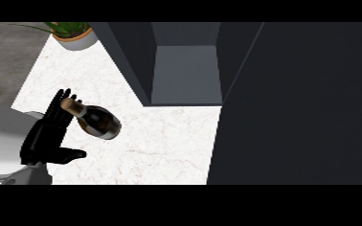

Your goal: Pick up the wine, place it into the cabinet and close the cabinet

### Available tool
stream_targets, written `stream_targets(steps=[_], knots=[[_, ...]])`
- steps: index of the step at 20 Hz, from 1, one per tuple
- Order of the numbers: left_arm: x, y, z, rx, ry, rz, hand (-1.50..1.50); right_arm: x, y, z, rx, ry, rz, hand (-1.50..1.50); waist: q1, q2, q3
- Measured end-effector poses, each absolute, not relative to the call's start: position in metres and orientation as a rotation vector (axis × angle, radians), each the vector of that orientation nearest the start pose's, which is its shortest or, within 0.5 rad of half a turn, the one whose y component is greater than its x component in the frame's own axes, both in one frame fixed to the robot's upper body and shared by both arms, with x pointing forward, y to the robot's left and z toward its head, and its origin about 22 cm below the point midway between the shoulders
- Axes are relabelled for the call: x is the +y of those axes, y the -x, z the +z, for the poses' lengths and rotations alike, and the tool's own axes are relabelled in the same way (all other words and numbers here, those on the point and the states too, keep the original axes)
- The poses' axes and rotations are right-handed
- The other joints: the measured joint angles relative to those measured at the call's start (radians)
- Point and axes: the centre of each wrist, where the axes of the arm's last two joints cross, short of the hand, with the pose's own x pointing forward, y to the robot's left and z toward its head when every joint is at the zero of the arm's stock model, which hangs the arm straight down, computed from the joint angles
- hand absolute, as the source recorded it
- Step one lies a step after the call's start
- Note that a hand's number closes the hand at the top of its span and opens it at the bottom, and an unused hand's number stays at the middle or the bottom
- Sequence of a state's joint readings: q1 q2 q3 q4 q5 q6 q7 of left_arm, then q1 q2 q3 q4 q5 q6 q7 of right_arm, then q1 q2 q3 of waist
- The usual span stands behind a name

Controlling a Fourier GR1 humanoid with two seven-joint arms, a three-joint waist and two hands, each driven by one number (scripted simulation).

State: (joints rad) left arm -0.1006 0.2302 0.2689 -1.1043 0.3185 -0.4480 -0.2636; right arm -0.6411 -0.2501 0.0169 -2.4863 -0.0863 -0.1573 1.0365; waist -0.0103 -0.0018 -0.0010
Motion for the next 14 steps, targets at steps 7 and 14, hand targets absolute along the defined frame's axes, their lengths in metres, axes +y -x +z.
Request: stream_targets(steps=[7,14], knots=[[0.362,-0.245,-0.086,-1.547,0.251,0.129,-1.50,-0.194,-0.154,0.296,-2.032,-0.129,0.263,-1.50,-0.004,0.001,0.000],[0.359,-0.246,-0.114,-1.518,0.299,0.180,-1.50,-0.192,-0.153,0.296,-2.037,-0.139,0.263,-1.50,-0.008,0.002,-0.001]])
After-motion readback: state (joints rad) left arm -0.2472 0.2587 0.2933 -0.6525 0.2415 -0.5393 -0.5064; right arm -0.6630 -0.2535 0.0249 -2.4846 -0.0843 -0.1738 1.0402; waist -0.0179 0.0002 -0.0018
